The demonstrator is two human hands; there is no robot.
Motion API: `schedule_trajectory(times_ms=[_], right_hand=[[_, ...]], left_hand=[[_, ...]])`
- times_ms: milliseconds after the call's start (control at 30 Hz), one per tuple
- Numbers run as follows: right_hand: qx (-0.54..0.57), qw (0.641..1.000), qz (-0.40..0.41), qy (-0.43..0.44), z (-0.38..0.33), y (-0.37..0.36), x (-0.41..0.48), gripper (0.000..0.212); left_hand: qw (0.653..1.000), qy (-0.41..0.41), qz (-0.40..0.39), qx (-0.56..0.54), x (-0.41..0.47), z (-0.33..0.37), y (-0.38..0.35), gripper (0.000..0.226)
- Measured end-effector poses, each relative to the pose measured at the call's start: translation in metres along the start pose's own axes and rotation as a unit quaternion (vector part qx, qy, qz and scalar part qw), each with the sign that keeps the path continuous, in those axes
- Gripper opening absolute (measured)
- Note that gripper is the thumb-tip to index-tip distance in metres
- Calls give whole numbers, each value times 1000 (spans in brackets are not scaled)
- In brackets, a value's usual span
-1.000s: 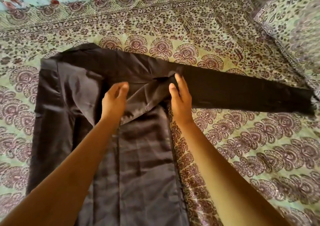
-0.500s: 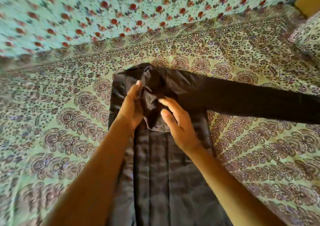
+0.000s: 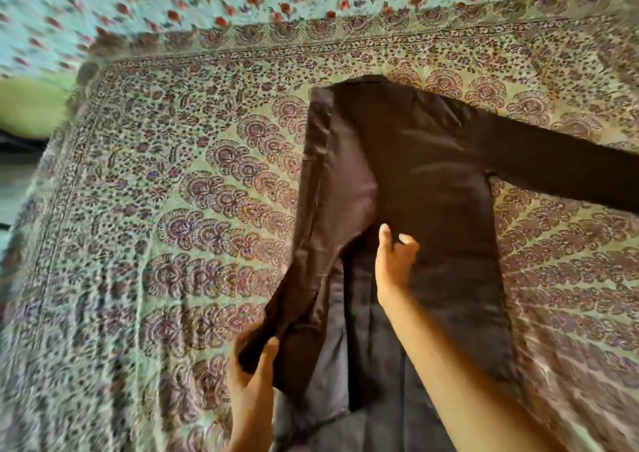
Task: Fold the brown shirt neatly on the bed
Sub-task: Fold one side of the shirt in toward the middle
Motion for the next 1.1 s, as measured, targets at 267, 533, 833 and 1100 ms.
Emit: schedule_trajectory(times_ms=[267,533,833,1100], right_hand=[[-43,968,-197,-147,62,-44,-51,46],[-8,998,-48,35,24,-10,-16,5],[-74,979,-162,-96,83,-24,-26,3],[18,983,-116,-144,89,-23,-9,40]], left_hand=[[949,122,-48,286,15,-98,14,42],[905,177,-191,335,33,-103,-30,25],[861,137,-123,474,52,-115,-15,35],[746,71,-121,651,44,-95,-17,24]])
Point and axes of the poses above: each hand's wrist, its own x-axis towards the middle knuckle, its own y-axis out of the back of the hand, z = x × y, the point moved 10 cm from there along x, towards the middle knuckle, and after that the axes turned 14 degrees about y, right-handed, at the moved point
